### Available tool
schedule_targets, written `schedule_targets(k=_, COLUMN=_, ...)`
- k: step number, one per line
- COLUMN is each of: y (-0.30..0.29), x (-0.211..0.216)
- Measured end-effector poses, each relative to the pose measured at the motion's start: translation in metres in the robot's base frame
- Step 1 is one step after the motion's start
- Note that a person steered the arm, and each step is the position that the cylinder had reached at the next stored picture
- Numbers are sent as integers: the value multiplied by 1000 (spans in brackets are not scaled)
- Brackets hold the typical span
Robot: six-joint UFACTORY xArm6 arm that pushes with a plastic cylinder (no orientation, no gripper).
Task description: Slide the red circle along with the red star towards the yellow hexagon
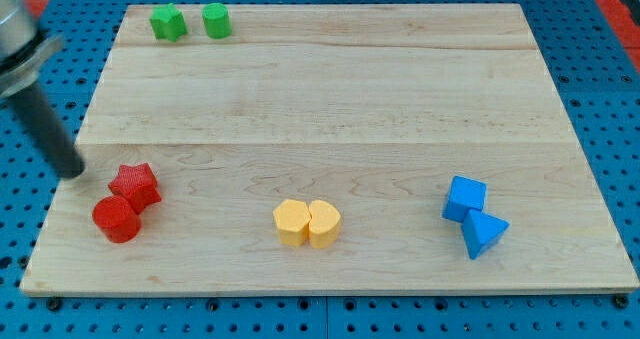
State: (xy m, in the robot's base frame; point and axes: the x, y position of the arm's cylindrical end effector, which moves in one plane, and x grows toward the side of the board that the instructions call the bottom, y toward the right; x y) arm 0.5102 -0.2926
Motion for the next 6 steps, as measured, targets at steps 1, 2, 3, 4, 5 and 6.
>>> schedule_targets(k=1, y=-11, x=63)
schedule_targets(k=2, y=27, x=103)
schedule_targets(k=3, y=46, x=75)
schedule_targets(k=4, y=52, x=43)
schedule_targets(k=5, y=65, x=12)
schedule_targets(k=6, y=113, x=12)
